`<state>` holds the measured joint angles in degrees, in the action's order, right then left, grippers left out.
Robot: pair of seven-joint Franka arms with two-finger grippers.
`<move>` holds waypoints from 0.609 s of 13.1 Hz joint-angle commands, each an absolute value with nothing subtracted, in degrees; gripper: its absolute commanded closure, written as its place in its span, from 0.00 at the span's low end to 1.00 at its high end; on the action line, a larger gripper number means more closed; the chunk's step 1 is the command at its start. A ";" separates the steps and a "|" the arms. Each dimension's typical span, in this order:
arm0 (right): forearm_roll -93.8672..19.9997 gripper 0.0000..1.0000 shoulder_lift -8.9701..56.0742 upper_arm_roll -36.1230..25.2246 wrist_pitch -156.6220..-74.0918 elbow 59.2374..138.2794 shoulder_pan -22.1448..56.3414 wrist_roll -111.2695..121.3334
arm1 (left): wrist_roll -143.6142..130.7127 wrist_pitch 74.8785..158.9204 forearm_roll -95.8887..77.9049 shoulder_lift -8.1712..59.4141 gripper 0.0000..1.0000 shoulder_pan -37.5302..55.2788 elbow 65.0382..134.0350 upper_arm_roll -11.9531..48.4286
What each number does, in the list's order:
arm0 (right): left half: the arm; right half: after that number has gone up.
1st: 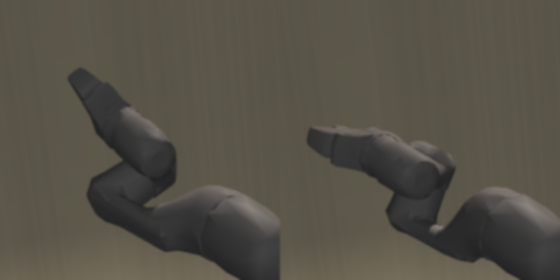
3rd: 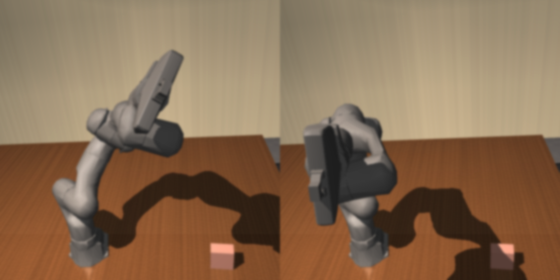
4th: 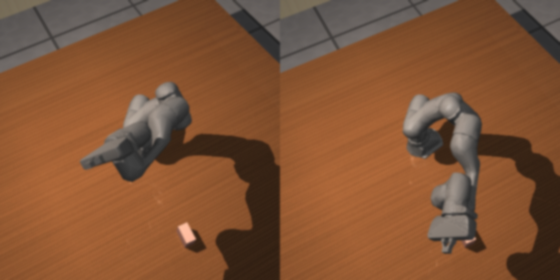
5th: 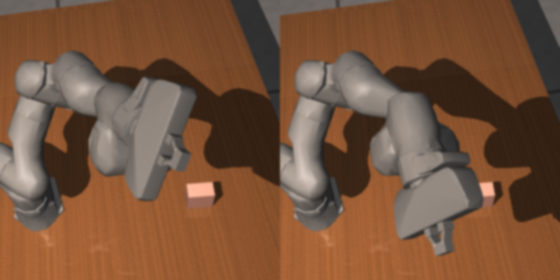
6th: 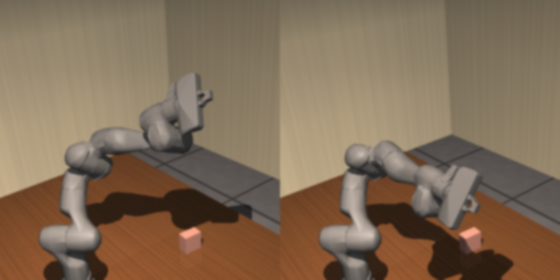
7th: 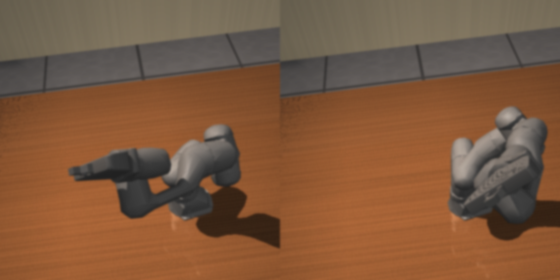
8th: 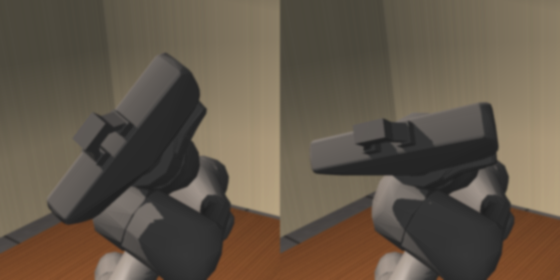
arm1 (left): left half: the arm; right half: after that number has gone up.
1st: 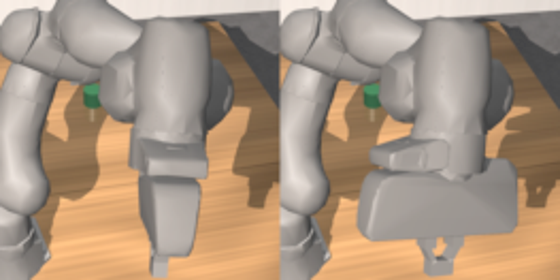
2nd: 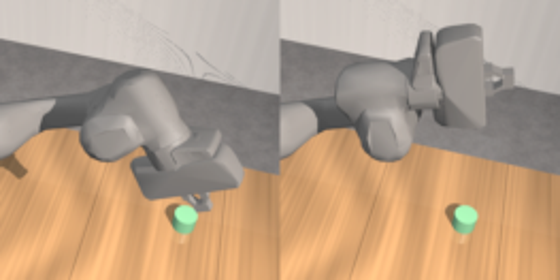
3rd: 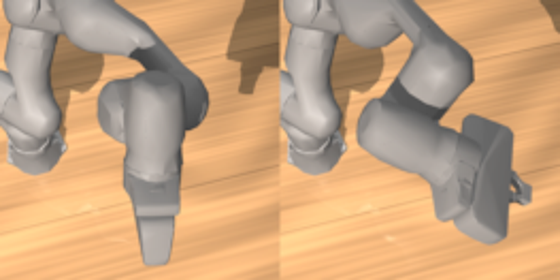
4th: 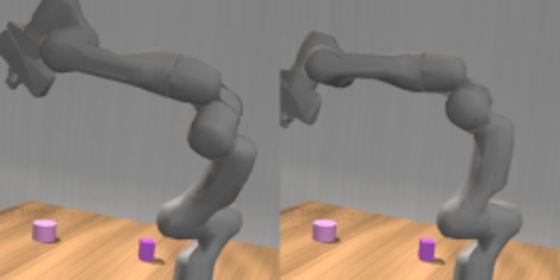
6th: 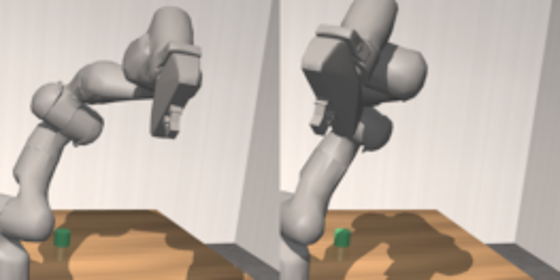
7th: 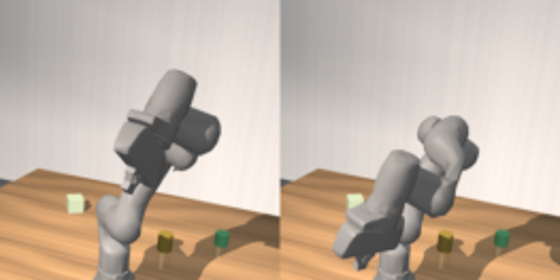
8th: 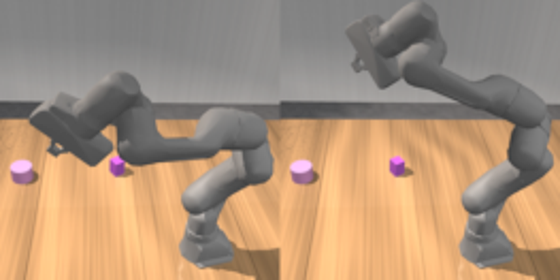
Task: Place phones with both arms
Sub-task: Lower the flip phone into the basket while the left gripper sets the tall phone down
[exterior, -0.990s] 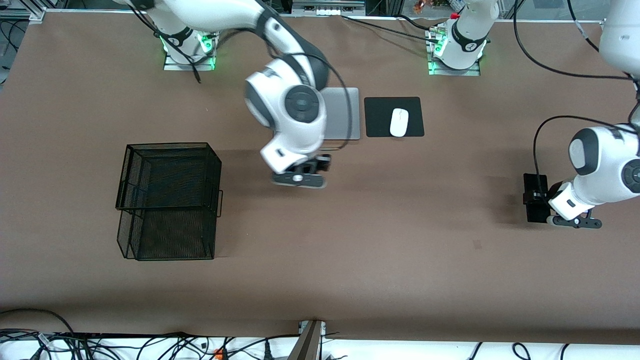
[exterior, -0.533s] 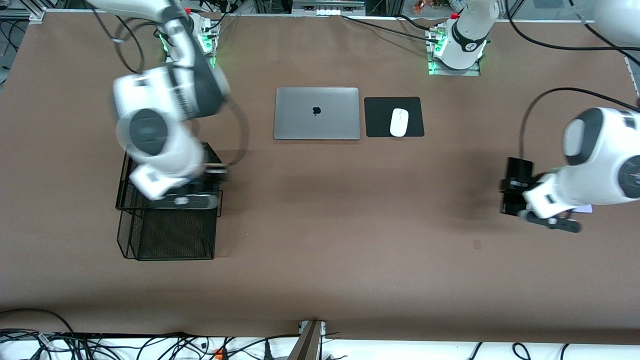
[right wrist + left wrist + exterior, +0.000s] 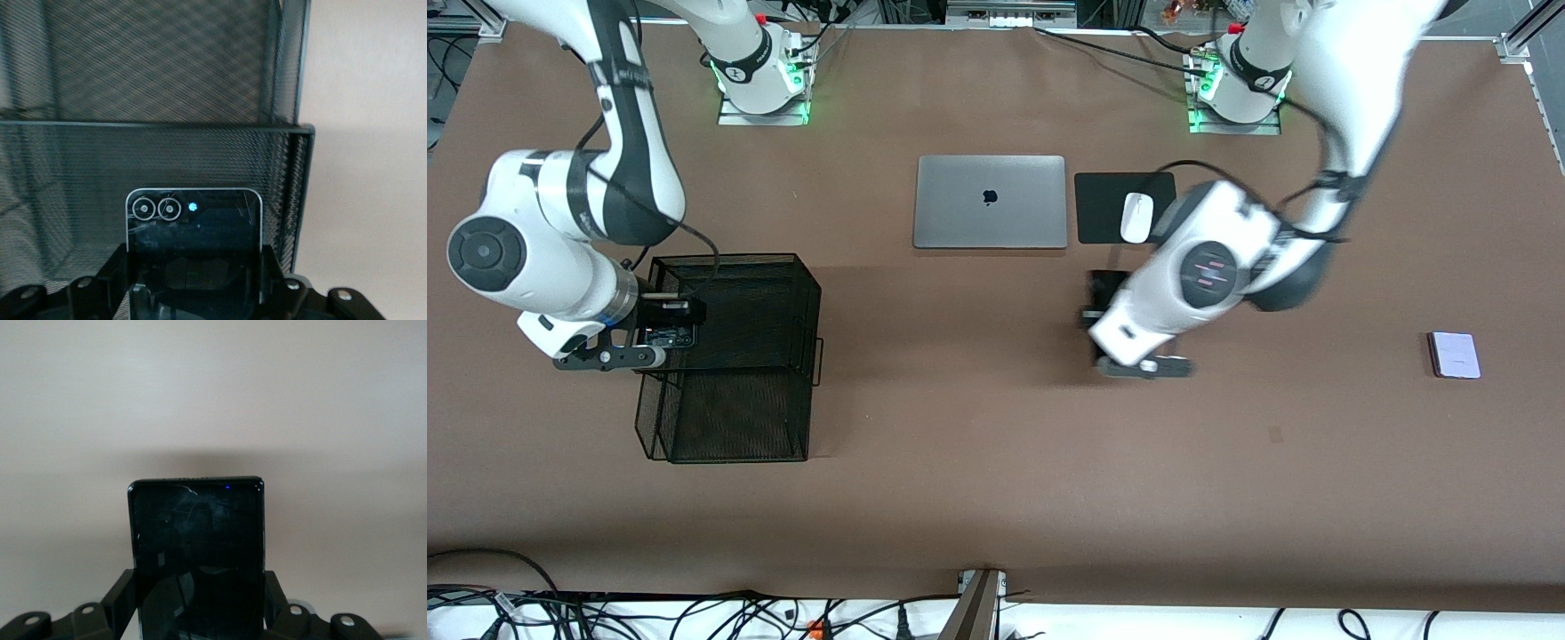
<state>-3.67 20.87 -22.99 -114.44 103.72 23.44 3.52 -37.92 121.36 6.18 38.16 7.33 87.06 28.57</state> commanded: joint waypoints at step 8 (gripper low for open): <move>-8.44 0.00 23.29 -22.68 -110.59 96.17 21.09 4.48 | -55.10 137.90 5.98 48.69 0.72 22.40 84.81 23.91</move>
<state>-7.14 23.70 -22.95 -114.48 100.18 21.32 3.63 -53.31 138.30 6.16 48.60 20.60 86.57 25.74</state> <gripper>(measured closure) 0.000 0.216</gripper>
